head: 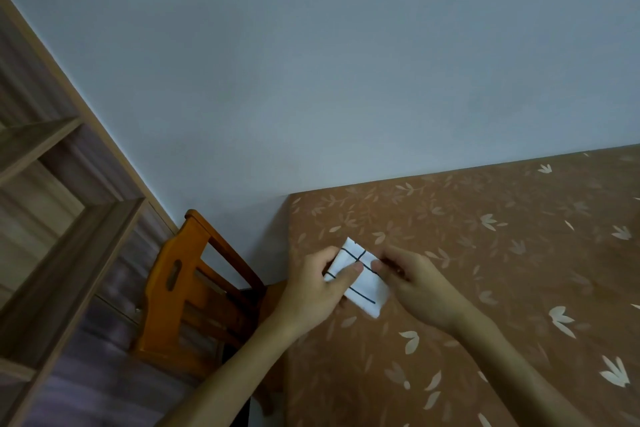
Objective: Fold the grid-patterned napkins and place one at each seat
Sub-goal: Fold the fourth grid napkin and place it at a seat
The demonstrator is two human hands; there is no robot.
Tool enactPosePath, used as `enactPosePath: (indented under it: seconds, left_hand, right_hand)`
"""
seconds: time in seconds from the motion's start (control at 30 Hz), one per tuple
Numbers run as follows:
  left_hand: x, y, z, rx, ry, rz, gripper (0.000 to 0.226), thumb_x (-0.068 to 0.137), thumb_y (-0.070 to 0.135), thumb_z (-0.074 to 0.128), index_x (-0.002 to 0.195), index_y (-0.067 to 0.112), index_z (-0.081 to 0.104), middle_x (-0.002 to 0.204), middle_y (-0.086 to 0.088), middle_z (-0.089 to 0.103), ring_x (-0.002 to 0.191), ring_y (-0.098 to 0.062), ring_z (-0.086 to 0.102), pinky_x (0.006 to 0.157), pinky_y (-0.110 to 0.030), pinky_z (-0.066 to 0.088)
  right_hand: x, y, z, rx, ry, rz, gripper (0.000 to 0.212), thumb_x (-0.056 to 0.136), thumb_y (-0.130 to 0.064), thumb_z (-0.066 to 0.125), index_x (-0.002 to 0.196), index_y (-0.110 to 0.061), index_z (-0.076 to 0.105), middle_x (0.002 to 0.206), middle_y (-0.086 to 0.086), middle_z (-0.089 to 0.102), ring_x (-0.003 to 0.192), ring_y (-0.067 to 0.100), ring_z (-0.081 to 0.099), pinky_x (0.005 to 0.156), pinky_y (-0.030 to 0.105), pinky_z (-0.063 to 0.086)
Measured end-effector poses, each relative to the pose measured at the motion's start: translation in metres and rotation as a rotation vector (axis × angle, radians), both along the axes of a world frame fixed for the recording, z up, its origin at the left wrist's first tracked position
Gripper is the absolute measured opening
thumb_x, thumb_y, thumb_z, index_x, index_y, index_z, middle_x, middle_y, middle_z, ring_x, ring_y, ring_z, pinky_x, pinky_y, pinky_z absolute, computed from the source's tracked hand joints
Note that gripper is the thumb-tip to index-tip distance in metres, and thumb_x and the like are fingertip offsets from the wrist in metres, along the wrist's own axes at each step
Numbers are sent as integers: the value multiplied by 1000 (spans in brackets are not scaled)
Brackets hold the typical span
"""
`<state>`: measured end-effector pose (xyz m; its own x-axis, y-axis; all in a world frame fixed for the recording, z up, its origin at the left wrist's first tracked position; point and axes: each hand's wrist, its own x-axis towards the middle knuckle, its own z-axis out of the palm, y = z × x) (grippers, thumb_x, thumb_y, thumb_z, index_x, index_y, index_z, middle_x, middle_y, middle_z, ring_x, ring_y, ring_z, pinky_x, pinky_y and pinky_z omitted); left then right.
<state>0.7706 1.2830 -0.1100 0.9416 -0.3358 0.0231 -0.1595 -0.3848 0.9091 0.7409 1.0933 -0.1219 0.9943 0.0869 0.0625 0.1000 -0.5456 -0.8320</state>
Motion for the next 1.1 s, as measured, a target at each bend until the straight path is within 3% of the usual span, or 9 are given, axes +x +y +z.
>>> enactPosePath:
  seconds: [0.1, 0.2, 0.37, 0.57, 0.7, 0.8, 0.9, 1.0, 1.1]
  left_hand:
    - [-2, 1, -9, -44, -42, 53, 20, 95, 30, 66, 92, 10, 67, 70, -5, 70, 49, -13, 66, 44, -24, 51]
    - [2, 1, -21, -135, -2, 101, 20, 95, 28, 65, 92, 8, 67, 64, -9, 69, 48, -18, 66, 45, -29, 53]
    - [11, 11, -44, -254, 219, 153, 19, 94, 28, 67, 110, 17, 70, 96, -4, 77, 82, -19, 75, 58, -30, 58]
    - [18, 19, -84, -110, 554, 69, 22, 87, 22, 75, 109, 21, 71, 98, -3, 77, 78, -12, 72, 66, -26, 59]
    - [27, 25, -118, -181, 733, 166, 23, 87, 34, 75, 102, 16, 73, 86, -3, 75, 70, -13, 69, 64, -28, 59]
    - [45, 30, -150, -189, 806, 313, 30, 96, 42, 61, 100, 14, 71, 78, -3, 74, 62, -14, 68, 55, -28, 56]
    - [64, 35, -183, -33, 749, 331, 37, 101, 45, 50, 93, 15, 69, 72, -2, 70, 51, -11, 63, 48, -24, 50]
    - [80, 36, -224, 386, 499, 343, 43, 97, 56, 48, 77, 21, 64, 66, 4, 66, 53, -9, 60, 55, -28, 55]
    - [90, 35, -260, 788, 189, 403, 40, 93, 60, 51, 94, 21, 60, 84, 5, 61, 74, -10, 60, 61, -22, 53]
  right_hand:
    - [1, 11, -7, 137, 58, -21, 40, 97, -48, 55, 88, -9, 59, 68, -5, 50, 59, 7, 44, 56, 21, 38]
    - [8, 14, -15, 351, 171, -8, 34, 90, -37, 72, 94, -5, 62, 73, 9, 66, 63, 13, 62, 60, 24, 50]
    - [24, 13, -41, 800, 394, -91, 25, 95, -18, 65, 111, 0, 70, 102, 20, 76, 88, 30, 75, 75, 33, 59]
    - [55, 30, -94, 717, 452, -338, 15, 92, -15, 69, 104, -7, 72, 101, 15, 75, 91, 28, 73, 82, 41, 61]
    - [84, 51, -120, 495, 407, -358, 23, 88, -21, 75, 110, -15, 67, 97, -3, 70, 83, 10, 68, 63, 16, 54]
    - [113, 64, -147, 405, 407, -284, 22, 87, -21, 76, 105, -20, 64, 94, -6, 69, 79, 6, 67, 57, 13, 51]
    - [145, 71, -176, 314, 416, -224, 17, 87, -19, 76, 99, -20, 65, 90, -8, 69, 78, 5, 66, 55, 8, 48]
    - [177, 76, -205, 201, 456, -191, 20, 85, -19, 77, 103, -14, 68, 93, -8, 69, 83, 5, 65, 60, 5, 44]
    - [200, 79, -242, 91, 508, -134, 21, 85, -18, 76, 104, -10, 71, 100, 1, 72, 95, 15, 68, 70, 15, 47]
